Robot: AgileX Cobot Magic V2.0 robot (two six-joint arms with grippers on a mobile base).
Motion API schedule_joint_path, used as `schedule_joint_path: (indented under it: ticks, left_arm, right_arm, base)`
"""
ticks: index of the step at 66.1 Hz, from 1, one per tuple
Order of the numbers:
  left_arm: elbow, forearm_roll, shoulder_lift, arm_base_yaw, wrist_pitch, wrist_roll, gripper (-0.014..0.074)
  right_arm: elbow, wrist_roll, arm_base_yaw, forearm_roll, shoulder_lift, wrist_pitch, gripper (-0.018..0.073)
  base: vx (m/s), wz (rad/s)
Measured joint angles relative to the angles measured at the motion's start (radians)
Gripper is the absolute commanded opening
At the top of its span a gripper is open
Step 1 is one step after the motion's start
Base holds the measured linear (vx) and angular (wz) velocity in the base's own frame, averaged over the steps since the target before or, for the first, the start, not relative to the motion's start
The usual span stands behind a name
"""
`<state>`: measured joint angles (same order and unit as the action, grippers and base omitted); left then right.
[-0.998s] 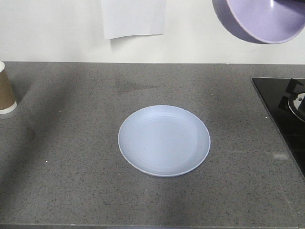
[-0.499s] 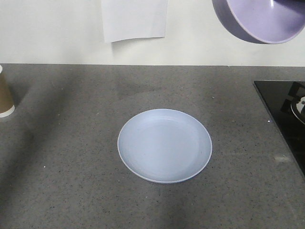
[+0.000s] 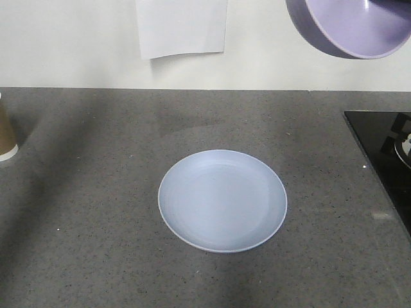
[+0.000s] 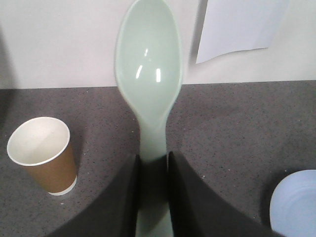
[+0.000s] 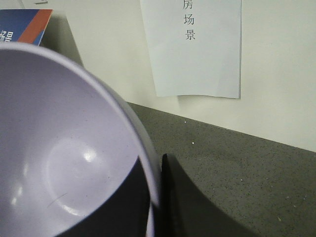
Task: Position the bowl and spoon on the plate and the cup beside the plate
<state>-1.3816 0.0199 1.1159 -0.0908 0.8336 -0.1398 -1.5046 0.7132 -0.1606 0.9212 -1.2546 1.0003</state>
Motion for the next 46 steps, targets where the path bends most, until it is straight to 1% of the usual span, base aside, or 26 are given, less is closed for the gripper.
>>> schedule_joint_path:
  ticks: [46]
  left_arm:
    - [0.000, 0.000, 0.000, 0.000, 0.000, 0.000, -0.0006]
  right_arm:
    - [0.000, 0.000, 0.000, 0.000, 0.000, 0.001, -0.0010]
  base:
    - [0.02, 0.00]
